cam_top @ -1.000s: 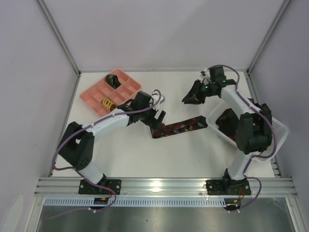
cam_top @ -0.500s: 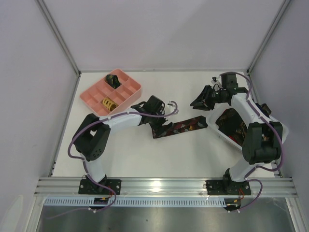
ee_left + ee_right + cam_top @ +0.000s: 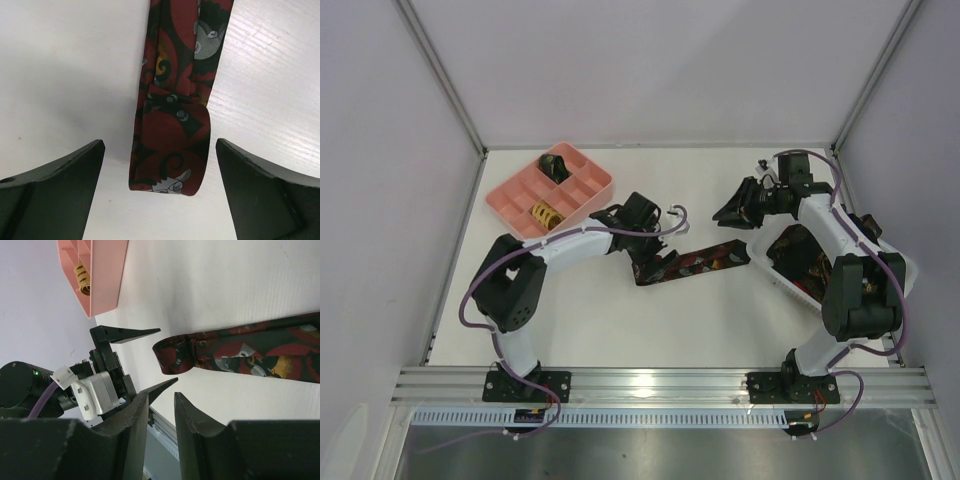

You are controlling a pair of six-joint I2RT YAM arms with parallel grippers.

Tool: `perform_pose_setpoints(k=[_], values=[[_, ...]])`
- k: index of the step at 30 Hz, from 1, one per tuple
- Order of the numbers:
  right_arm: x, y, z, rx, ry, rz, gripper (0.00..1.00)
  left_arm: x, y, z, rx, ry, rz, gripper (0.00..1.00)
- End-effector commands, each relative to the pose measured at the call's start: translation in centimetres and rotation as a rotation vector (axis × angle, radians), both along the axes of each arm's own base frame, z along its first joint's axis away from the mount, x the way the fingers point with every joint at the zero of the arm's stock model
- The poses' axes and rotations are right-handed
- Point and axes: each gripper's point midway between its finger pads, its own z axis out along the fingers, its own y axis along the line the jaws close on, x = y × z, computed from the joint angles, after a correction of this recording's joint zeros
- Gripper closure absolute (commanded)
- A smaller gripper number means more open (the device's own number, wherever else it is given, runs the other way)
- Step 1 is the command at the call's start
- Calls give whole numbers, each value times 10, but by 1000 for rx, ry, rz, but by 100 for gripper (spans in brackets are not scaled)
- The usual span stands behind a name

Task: Roll the ties
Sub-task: Roll the tie

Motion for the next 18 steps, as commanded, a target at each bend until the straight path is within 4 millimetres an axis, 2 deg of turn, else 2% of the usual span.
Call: perform_pose_setpoints(k=[1, 9, 13, 14, 18], values=[[0, 2, 16, 29, -51, 8, 67, 8, -5, 11, -24, -26, -12, 0], [-4, 3, 13, 36, -43, 9, 68, 1, -13, 2, -37, 20, -41, 0], [-3, 4, 14, 40, -47, 10, 69, -4, -12, -16, 37, 6, -55, 0], [-3, 4, 14, 41, -48, 10, 69, 3, -6, -24, 81, -19, -25, 0], [-4, 5, 14, 42, -47, 13, 69, 1, -5, -36, 97, -11, -35, 0]])
